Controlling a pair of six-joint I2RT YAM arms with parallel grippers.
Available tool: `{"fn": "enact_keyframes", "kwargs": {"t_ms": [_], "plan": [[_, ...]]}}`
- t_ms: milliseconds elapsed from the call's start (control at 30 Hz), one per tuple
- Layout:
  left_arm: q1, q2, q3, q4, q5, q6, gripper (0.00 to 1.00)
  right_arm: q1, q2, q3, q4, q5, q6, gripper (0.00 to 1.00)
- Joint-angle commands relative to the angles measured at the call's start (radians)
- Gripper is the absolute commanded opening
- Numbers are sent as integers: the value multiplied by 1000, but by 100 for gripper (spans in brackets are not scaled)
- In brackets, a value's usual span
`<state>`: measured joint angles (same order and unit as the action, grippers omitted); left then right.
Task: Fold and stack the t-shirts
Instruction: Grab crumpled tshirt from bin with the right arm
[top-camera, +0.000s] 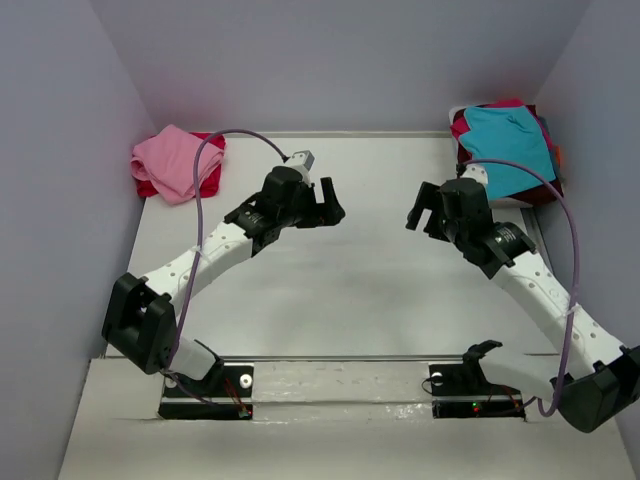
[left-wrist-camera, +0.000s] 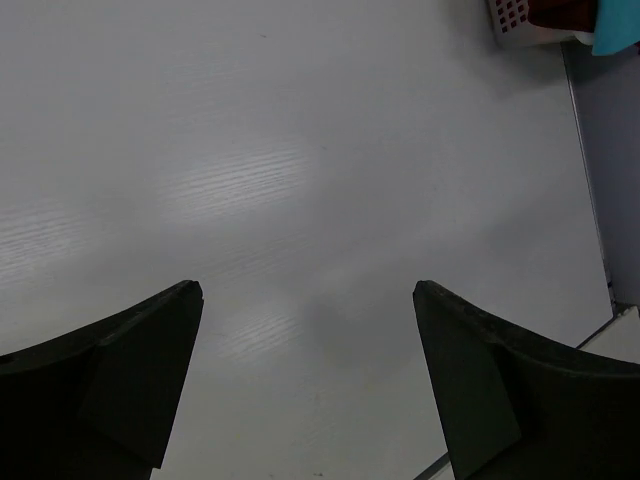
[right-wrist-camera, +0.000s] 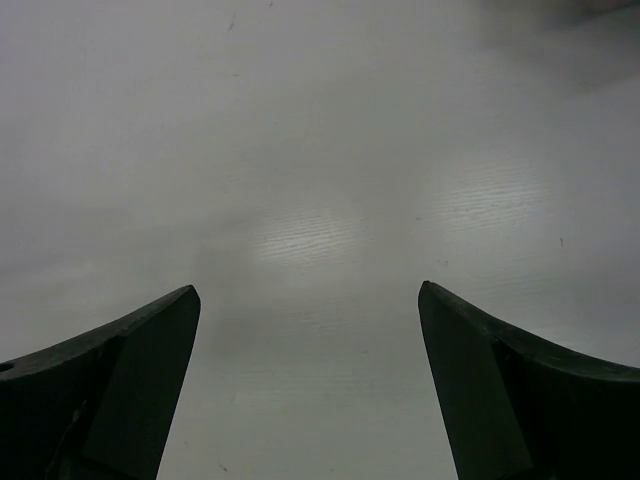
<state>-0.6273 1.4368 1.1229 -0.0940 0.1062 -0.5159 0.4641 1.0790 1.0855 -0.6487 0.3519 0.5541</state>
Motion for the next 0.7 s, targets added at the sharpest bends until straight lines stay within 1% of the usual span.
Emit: {"fn": "enact_keyframes", "kwargs": {"t_ms": [0,133,200,267,300,400,467,500,567,600,667], "plan": [[-5,-21,-5,42,13,10,99,-7,27,73,1,71,13,99],[-5,-12,9,40,21,5,99,-7,93,160,-16,75,-3,100],[-5,-6,20,36,23,5,99,-7,146,224,-15,146,-20,100],[-5,7,46,16,21,5,99,-7,199,295,-51,202,-34,100],[-5,10,54,10,17,10,99,-7,258,382,-89,240,-37,100],[-5,16,78,-7,6,14,99,-16,338,494,-143,317,-51,100],[-5,22,101,-22,3,19,99,-60,404,572,-161,315,-66,100],[-5,25,113,-32,-3,20,99,-121,426,597,-172,287,-65,100],[-5,42,144,-52,-14,30,99,-191,478,660,-196,196,-65,100],[-5,46,156,-61,-26,33,99,-237,496,678,-207,185,-68,100],[-5,71,195,-82,-34,42,99,-261,551,740,-223,193,-78,100]]}}
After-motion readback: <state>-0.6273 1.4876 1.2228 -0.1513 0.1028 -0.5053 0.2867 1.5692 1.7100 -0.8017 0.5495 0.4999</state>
